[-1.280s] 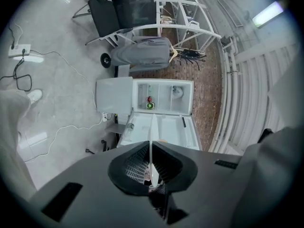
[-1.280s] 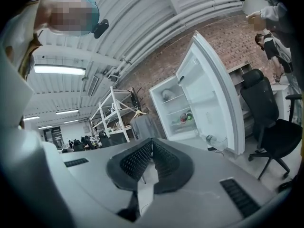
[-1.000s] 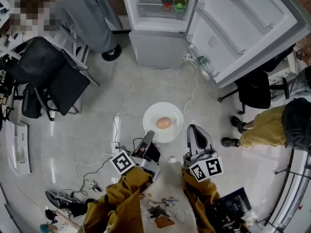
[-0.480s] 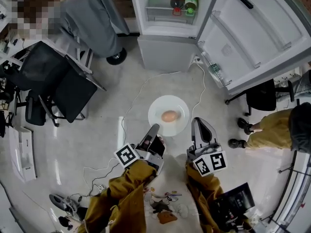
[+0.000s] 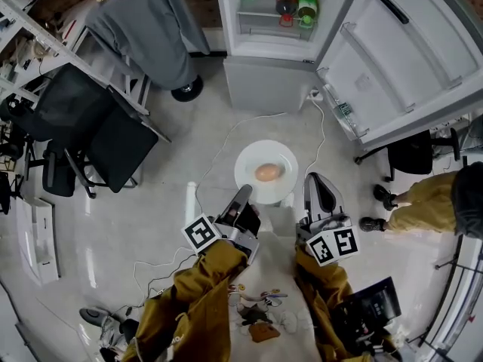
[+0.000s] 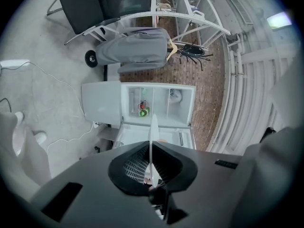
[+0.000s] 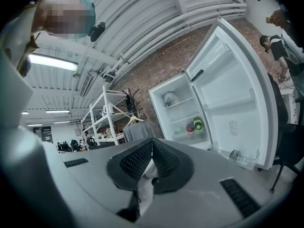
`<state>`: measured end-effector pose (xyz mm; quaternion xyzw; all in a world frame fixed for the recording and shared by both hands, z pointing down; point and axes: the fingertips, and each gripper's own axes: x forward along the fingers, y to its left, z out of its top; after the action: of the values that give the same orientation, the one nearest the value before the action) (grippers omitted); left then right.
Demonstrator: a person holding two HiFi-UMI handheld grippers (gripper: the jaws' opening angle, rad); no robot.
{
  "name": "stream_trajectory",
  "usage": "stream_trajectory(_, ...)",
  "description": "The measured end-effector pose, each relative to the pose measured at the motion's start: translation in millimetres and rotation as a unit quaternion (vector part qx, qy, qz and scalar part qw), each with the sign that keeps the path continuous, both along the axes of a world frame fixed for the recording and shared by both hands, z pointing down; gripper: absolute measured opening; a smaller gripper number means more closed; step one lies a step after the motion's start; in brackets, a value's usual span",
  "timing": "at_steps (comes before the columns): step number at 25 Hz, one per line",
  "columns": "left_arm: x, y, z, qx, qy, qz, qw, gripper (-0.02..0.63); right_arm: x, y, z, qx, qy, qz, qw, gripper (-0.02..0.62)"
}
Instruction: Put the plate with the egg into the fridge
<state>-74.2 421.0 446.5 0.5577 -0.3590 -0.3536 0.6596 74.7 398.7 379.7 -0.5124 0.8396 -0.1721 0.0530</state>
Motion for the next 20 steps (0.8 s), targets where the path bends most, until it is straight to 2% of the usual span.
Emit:
stream_trajectory(11,-3,-31,6,-0.005,-0.001,-0.004,1.0,0.018,-7,-37,3,0.004,-0.002,-0.011,1.0,0.006)
stream_trajectory(20,-25,-98,9,-0.007,-0.019,-0.013,0.9997,0.018,-20,-111,26,-0.009,-0.033,-0.016,0.999,0.006)
